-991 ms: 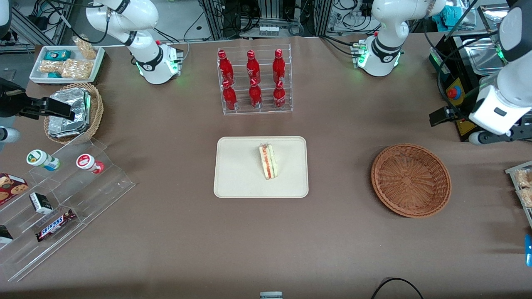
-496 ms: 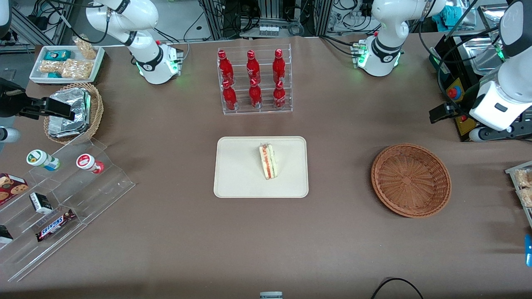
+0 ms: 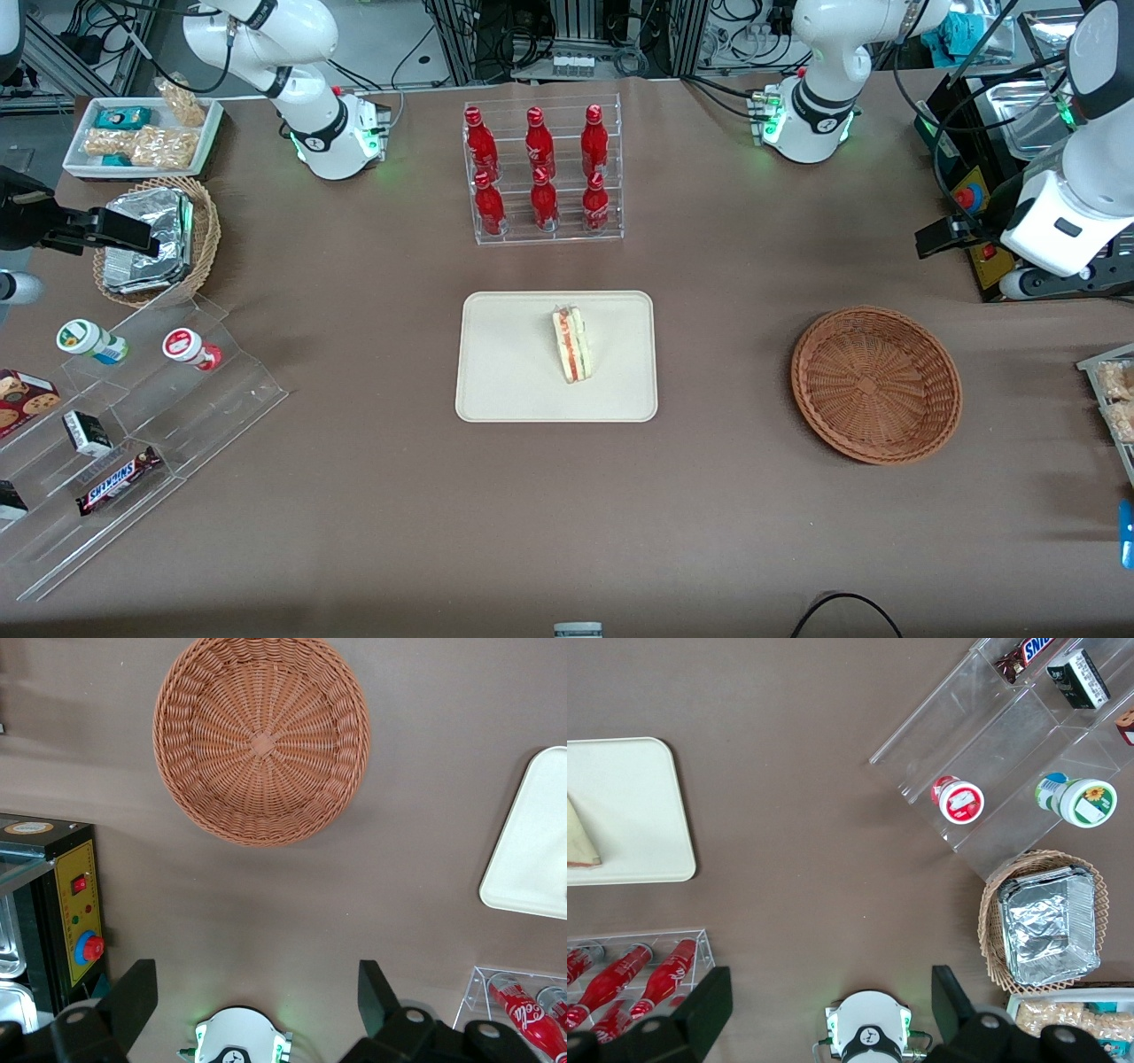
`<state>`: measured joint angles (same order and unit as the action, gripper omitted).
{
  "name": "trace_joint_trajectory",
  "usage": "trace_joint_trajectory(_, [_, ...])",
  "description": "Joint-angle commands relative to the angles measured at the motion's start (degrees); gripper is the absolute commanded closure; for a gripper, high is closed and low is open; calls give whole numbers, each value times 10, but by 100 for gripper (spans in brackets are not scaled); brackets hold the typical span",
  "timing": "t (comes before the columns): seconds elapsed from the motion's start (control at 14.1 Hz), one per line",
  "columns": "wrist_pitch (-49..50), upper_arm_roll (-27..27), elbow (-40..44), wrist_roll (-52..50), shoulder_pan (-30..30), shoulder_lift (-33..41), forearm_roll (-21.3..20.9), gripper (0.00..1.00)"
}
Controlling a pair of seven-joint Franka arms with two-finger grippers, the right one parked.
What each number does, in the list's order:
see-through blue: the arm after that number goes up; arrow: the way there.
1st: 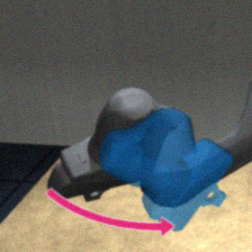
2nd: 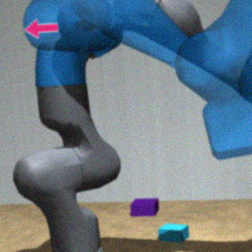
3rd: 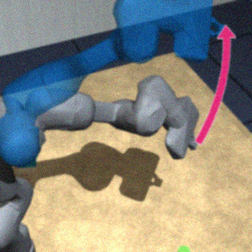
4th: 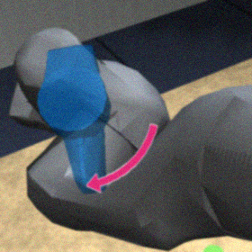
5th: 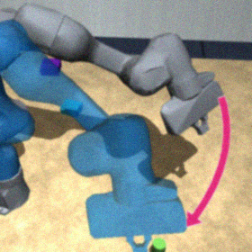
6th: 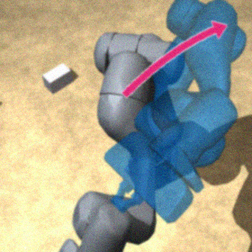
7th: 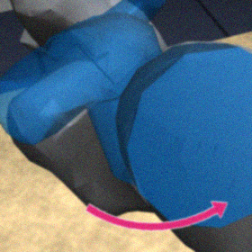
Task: Place sandwich from basket to tray
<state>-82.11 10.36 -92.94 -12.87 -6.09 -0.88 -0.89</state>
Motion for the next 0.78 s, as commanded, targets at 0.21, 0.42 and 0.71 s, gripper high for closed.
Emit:
trace_joint_trajectory(0.21, [11,4,-10,5,-18,22,-2,0])
trace_joint_trajectory(0.42, [9,5,-8,4,-18,20,1,0])
trace_joint_trajectory(0.71, [3,1,-11,1,-17,23,18,0])
